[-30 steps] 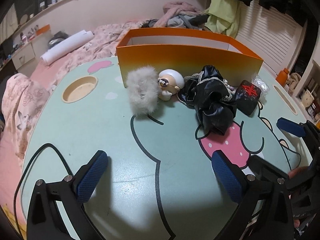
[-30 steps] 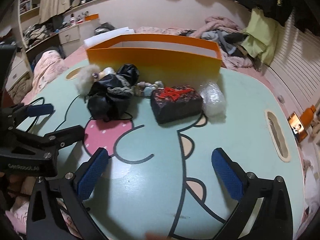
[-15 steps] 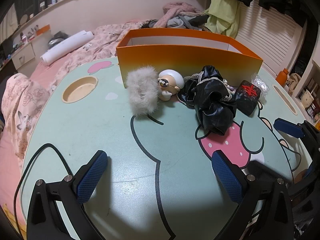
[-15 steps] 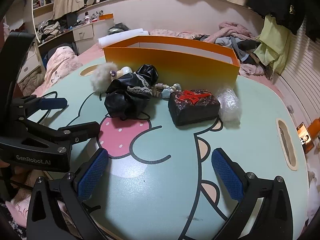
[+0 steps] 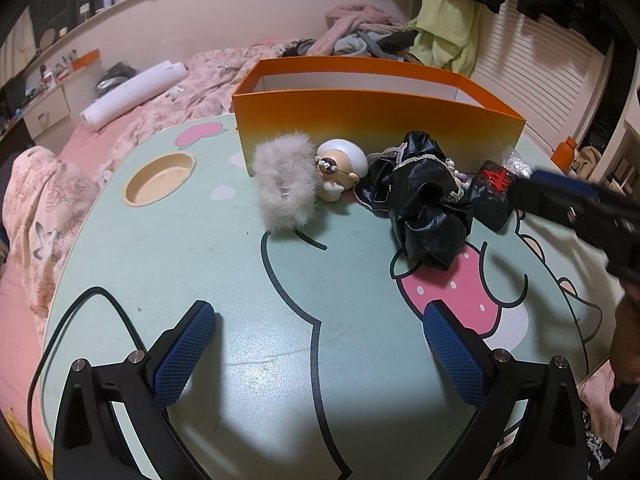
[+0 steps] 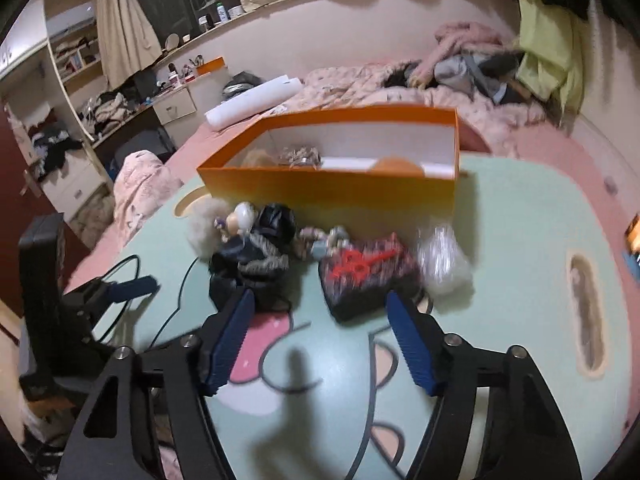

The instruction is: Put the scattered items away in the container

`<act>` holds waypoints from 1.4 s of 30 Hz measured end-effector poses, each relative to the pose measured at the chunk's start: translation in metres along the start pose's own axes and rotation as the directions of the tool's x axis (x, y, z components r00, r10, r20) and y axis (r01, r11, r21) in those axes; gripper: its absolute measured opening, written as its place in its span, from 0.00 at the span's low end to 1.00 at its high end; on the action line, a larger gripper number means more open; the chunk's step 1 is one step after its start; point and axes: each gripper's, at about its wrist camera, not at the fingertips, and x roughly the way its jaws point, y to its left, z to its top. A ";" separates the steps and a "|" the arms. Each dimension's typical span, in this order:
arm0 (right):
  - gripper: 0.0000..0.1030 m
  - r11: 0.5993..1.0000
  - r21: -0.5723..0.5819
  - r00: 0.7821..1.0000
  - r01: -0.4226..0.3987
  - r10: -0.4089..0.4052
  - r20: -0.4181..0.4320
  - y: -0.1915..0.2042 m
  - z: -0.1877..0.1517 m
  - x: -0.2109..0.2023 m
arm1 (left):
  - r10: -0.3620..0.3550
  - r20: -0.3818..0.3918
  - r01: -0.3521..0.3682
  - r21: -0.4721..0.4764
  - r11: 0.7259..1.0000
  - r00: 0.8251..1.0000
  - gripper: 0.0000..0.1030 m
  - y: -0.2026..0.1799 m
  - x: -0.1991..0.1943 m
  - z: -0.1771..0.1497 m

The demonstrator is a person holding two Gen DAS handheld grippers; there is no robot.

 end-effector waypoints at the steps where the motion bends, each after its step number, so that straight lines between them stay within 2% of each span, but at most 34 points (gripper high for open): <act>1: 0.67 1.000 -0.019 1.000 0.012 -0.012 0.011 0.002 0.003 0.001 | 0.000 0.000 0.000 0.000 1.000 1.000 1.00 0.000 0.000 0.000; 8: 0.62 0.990 -0.085 0.993 0.110 -0.112 -0.019 -0.001 0.026 0.028 | 0.000 0.000 0.000 -0.001 1.000 1.000 1.00 0.000 0.000 0.000; 12: 0.62 0.991 -0.074 0.989 0.109 -0.116 -0.093 -0.010 0.025 0.048 | 0.001 0.000 -0.001 0.001 1.000 1.000 1.00 0.000 0.000 0.000; 15: 0.62 0.996 -0.053 0.990 0.069 -0.075 -0.118 -0.017 0.023 0.050 | 0.000 -0.001 0.000 0.001 1.000 1.000 1.00 -0.001 0.000 0.000; 19: 0.62 0.989 -0.136 0.981 0.049 -0.073 -0.180 -0.006 0.014 0.054 | 0.002 -0.003 -0.002 0.002 1.000 1.000 1.00 -0.001 0.000 0.000; 22: 0.59 0.986 -0.159 0.980 0.043 -0.073 -0.187 0.002 0.006 0.049 | -0.003 -0.003 0.003 -0.003 1.000 1.000 1.00 -0.001 0.001 0.000; 24: 0.59 0.984 -0.172 0.984 0.034 -0.064 -0.167 0.006 -0.001 0.043 | -0.003 -0.006 0.003 0.000 1.000 1.000 1.00 -0.001 0.003 0.000; 26: 0.59 0.981 -0.185 0.985 0.061 -0.089 -0.146 0.009 -0.007 0.039 | -0.001 -0.004 0.001 0.002 1.000 1.000 1.00 -0.002 0.003 0.000; 32: 0.59 0.995 -0.097 0.999 0.024 -0.026 -0.022 -0.002 -0.011 0.002 | -0.003 -0.004 0.003 -0.006 1.000 1.000 1.00 -0.001 0.003 0.000; 35: 0.59 0.998 -0.058 0.998 0.033 -0.030 0.046 -0.009 -0.011 -0.017 | -0.001 0.009 0.001 -0.019 1.000 1.000 1.00 -0.001 0.001 -0.001; 38: 0.59 0.999 -0.025 0.996 0.040 -0.038 0.076 -0.019 -0.009 -0.031 | -0.037 0.070 0.037 0.006 0.999 0.997 1.00 -0.004 -0.013 0.003; 42: 0.59 0.999 0.001 0.994 0.049 -0.049 0.101 -0.025 -0.003 -0.040 | -0.116 0.143 0.113 0.029 0.993 0.983 1.00 -0.013 -0.023 0.023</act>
